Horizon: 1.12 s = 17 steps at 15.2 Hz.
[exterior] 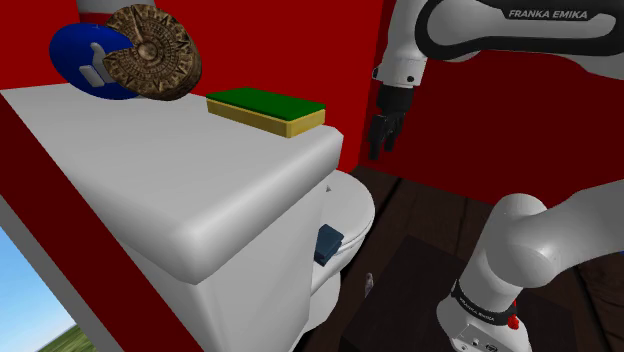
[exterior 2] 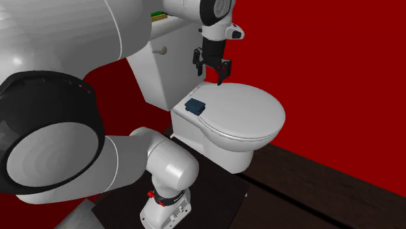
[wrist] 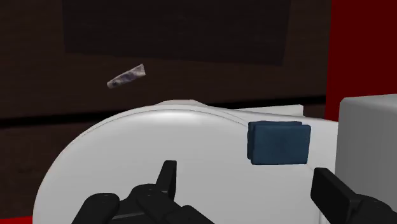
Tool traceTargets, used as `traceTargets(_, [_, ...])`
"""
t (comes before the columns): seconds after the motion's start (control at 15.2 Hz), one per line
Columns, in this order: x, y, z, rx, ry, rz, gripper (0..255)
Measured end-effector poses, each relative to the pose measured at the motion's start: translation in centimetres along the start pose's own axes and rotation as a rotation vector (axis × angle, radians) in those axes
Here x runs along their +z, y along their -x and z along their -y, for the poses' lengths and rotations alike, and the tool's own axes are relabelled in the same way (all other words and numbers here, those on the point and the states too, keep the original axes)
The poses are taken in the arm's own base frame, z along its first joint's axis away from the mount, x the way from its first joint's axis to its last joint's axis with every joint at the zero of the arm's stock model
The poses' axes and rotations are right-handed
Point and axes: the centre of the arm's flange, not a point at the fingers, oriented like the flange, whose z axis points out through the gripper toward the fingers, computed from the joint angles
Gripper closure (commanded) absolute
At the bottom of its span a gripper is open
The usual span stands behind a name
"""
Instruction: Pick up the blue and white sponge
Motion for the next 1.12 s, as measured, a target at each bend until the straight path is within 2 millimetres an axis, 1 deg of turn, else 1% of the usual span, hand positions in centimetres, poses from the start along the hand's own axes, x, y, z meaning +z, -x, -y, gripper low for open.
traceTargets(0.07, [0.0, 0.0, 0.0, 0.000, 0.000, 0.000, 0])
traceTargets(0.2, [1.5, 0.0, 0.4, 0.081, -0.003, -0.003, 0])
traceTargets(0.53, [7.0, -0.5, 2.5, 0.420, -0.014, -0.017, 0])
traceTargets(0.59, [8.4, -0.9, 2.9, 0.492, -0.017, -0.019, 0])
traceTargets(0.79, [11.8, -1.7, 4.4, 0.707, -0.024, -0.029, 0])
traceTargets(0.86, [13.5, -1.9, 4.6, 0.781, -0.026, -0.031, 0])
traceTargets(1.12, [18.1, -3.7, 5.6, 1.069, -0.036, -0.045, 0])
